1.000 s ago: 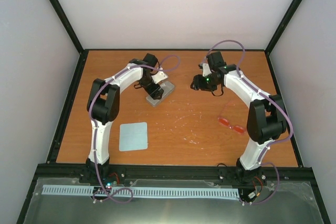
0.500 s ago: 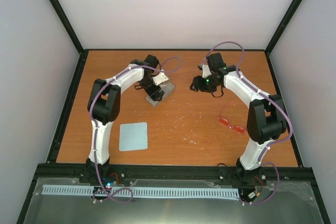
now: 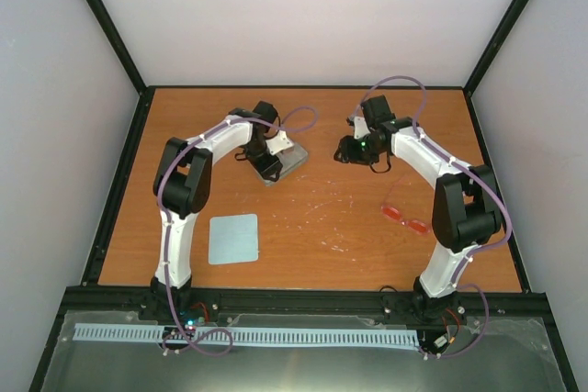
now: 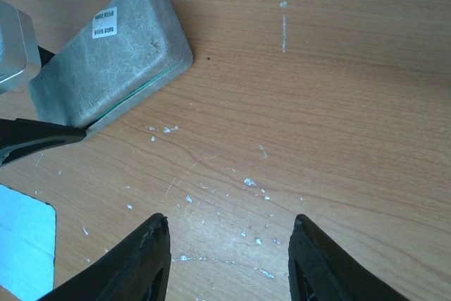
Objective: Organize the sunglasses
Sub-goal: Pick up the sunglasses case at the center of the board, then open the sunglasses case, then place the sunglasses case at the center of the board, then move the glasses cleaning cloth to the center of the board.
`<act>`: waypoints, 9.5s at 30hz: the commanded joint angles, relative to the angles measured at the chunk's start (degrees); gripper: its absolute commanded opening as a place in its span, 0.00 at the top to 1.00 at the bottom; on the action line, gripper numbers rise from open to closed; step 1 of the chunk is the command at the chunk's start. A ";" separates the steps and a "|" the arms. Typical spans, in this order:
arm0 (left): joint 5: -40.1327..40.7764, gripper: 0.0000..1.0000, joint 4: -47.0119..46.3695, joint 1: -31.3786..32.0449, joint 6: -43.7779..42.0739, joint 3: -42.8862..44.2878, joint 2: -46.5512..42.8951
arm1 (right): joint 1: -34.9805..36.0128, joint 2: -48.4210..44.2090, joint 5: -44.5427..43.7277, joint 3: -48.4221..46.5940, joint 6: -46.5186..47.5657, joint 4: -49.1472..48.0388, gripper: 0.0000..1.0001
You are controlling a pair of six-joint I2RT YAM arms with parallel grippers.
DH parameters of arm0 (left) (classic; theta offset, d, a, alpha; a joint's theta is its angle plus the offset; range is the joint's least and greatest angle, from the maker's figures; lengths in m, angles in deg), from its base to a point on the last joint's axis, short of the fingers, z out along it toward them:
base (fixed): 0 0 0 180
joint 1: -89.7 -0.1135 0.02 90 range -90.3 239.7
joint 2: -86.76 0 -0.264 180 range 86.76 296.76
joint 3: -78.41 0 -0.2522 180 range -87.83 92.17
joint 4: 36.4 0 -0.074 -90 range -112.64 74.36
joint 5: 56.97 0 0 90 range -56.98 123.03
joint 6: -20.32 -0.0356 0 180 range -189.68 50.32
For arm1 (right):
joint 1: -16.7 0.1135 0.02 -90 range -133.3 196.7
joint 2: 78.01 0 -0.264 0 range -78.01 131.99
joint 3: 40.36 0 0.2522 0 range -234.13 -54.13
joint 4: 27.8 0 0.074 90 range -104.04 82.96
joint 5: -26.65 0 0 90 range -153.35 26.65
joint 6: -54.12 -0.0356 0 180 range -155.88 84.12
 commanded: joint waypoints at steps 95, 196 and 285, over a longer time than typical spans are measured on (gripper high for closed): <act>-52.58 0.01 8.21 -1.12 -7.83 14.26 -4.90 | -5.08 -29.58 45.78 23.46 -18.71 -48.19 0.90; 21.01 1.00 2.18 8.86 -35.19 17.98 7.36 | -21.76 -44.97 5.26 29.90 3.65 -14.93 0.00; -27.53 0.97 -13.19 -31.22 -1.39 -35.38 -44.97 | 45.25 14.15 -18.78 7.29 -6.88 -1.05 0.97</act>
